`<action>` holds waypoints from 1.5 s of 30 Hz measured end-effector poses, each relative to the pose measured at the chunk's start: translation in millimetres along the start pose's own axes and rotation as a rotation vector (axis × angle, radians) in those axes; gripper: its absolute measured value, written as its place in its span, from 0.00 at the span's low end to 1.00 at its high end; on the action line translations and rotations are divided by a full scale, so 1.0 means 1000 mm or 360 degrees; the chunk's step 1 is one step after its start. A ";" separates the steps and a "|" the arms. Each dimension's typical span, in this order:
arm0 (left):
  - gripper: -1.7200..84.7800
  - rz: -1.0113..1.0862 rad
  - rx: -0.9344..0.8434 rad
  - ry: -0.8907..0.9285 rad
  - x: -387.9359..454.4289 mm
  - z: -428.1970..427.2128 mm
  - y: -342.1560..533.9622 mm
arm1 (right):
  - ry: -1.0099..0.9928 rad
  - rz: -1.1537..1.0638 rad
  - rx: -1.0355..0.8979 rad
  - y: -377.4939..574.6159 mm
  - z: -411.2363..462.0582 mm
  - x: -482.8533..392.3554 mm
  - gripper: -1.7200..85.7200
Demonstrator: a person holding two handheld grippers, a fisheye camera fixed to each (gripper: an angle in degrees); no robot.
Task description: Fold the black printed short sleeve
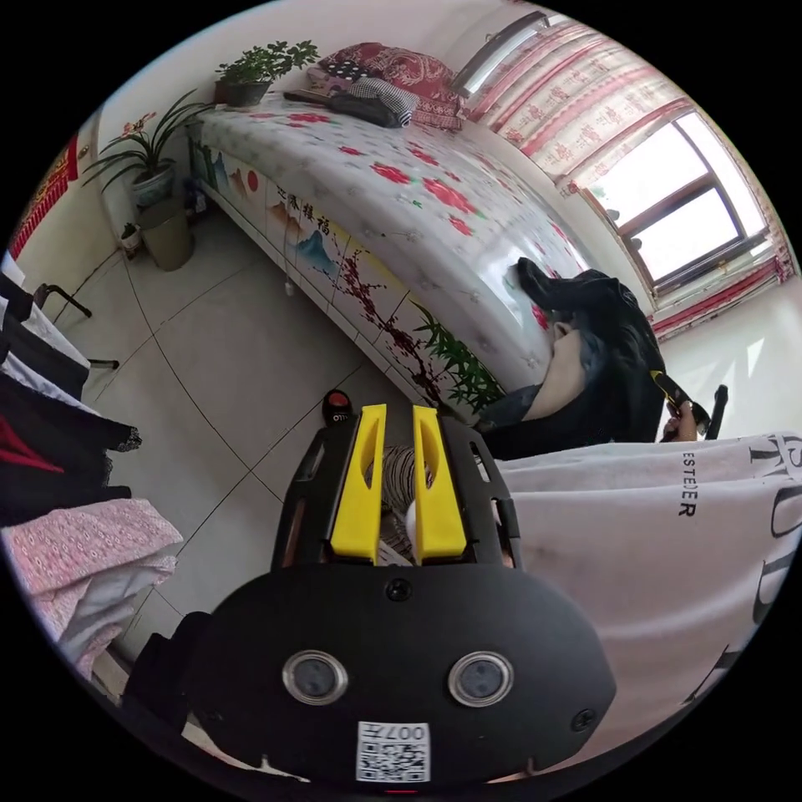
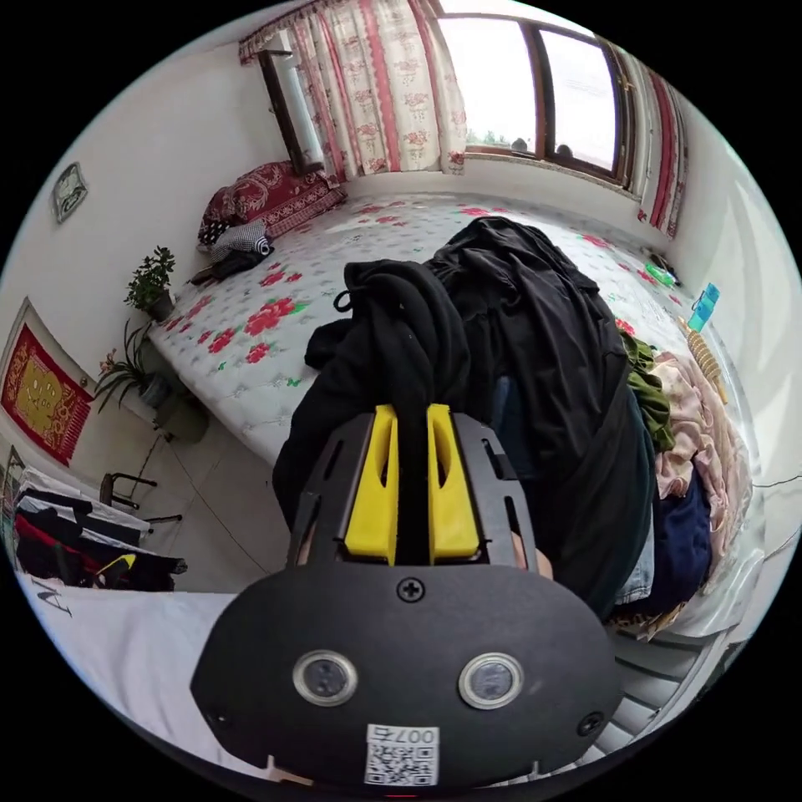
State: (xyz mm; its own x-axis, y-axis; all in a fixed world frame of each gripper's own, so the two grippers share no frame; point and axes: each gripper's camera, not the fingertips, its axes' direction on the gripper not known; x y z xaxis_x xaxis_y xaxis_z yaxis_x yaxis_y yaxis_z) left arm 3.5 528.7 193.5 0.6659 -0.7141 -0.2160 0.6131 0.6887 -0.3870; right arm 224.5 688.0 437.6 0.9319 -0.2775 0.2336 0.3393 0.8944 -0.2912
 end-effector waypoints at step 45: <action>0.13 0.0950 -0.0460 0.0401 -0.137 -0.055 -0.712 | -0.0577 0.0255 -0.0128 -0.523 -0.065 -0.375 0.12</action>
State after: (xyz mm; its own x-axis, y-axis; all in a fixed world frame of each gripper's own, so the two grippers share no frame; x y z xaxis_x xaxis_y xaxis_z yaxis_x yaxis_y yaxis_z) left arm -547.9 129.8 448.9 0.7131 -0.2563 -0.6525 0.0135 0.9356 -0.3527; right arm -294.4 301.3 441.5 0.8732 0.0178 0.4870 0.2156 0.8822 -0.4187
